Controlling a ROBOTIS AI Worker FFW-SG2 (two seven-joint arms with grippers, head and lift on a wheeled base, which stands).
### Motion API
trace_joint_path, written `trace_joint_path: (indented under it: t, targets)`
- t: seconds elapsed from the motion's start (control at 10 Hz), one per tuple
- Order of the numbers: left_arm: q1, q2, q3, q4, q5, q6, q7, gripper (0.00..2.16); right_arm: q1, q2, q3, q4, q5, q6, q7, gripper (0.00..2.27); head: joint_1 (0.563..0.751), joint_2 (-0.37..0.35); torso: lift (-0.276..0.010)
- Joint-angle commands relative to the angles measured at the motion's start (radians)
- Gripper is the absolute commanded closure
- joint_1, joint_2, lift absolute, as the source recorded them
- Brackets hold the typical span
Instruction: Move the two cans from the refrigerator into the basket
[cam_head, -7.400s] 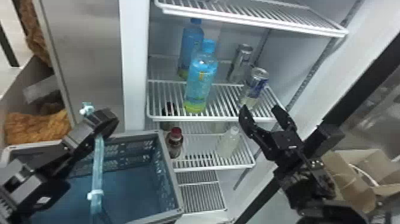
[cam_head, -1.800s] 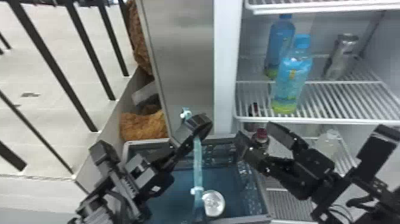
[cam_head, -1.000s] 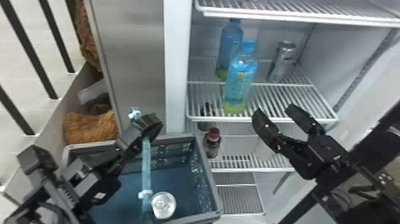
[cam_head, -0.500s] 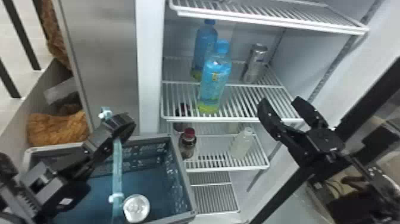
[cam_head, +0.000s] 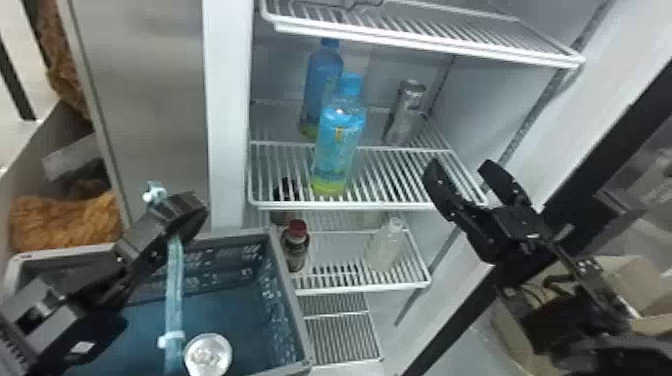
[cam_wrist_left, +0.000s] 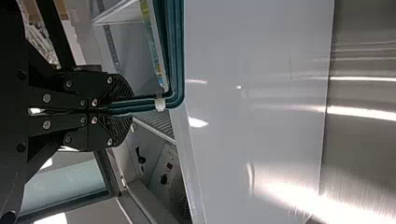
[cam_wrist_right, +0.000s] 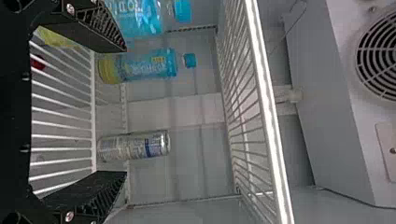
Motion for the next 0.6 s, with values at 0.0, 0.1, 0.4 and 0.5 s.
trace_joint_path:
  t: [0.0,0.1,0.4,0.5]
  targets:
    - [-0.004,0.001,-0.004,0.006,0.000,0.002,0.000,1.20,-0.059,-0.002,0.000,0.062,0.016,0.000,0.000,0.10,0.667,-0.290,-0.035]
    - [-0.004,0.002,-0.006,0.008,0.000,0.002,0.000,1.20,-0.093,-0.002,0.000,0.097,0.033,0.000,-0.003,0.10,0.664,-0.293,-0.035]
    - [-0.009,0.004,-0.012,0.013,0.002,0.002,0.000,1.20,-0.187,-0.002,0.006,0.197,0.079,0.000,-0.009,0.10,0.649,-0.308,-0.035]
    - [-0.009,0.005,-0.016,0.013,0.002,0.002,0.000,1.20,-0.219,-0.003,0.010,0.232,0.093,0.000,-0.009,0.10,0.647,-0.309,-0.035]
